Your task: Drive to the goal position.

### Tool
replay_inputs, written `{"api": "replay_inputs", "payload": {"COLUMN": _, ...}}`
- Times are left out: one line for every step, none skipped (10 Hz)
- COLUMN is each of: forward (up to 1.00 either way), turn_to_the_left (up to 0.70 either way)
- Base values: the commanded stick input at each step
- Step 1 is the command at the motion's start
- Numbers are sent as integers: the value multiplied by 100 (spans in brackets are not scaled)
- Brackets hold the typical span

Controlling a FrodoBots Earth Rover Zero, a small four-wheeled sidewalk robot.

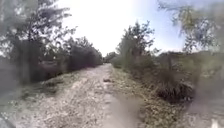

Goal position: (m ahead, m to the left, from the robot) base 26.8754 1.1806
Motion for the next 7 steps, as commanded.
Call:
{"api": "replay_inputs", "payload": {"forward": 70, "turn_to_the_left": 0}}
{"api": "replay_inputs", "payload": {"forward": 70, "turn_to_the_left": 0}}
{"api": "replay_inputs", "payload": {"forward": 70, "turn_to_the_left": 0}}
{"api": "replay_inputs", "payload": {"forward": 70, "turn_to_the_left": 0}}
{"api": "replay_inputs", "payload": {"forward": 70, "turn_to_the_left": 0}}
{"api": "replay_inputs", "payload": {"forward": 70, "turn_to_the_left": 0}}
{"api": "replay_inputs", "payload": {"forward": 70, "turn_to_the_left": 0}}
